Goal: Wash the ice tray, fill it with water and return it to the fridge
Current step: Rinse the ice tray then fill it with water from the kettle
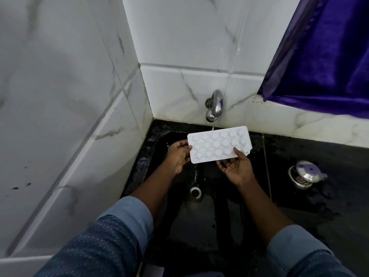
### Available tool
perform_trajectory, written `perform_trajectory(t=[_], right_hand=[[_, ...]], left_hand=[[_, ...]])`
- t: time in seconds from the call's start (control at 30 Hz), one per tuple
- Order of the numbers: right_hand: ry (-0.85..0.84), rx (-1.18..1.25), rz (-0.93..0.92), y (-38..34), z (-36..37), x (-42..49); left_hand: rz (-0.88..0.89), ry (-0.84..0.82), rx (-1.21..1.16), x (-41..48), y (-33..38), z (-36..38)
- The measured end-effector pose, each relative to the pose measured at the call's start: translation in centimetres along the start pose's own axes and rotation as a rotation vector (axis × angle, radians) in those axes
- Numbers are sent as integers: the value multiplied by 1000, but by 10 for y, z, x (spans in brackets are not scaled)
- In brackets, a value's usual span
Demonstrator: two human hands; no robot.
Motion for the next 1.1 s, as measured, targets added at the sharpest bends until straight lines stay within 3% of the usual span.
perform_trajectory(t=[0.27,0.53,0.8,0.97,1.1], right_hand=[[155,-45,-40,-13,-15,9],[57,-352,51,7,8,8],[-4,-488,59,17,22,12],[28,-470,46,7,19,13],[111,-453,17,-14,0,14]], left_hand=[[5,62,-30,5,2,1],[38,246,-127,16,9,-47],[53,411,-184,36,6,-90],[54,384,-189,49,-1,-91],[-2,228,-166,40,-7,-62]])
Point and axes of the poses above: each hand's wrist, its own x-axis towards the middle knuckle, its own z-axis out of the palm, y = z × x, the point moved 3 cm from there along x, towards the middle knuckle, and after that the axes turned 15 degrees about -x, right-handed, at the moved point
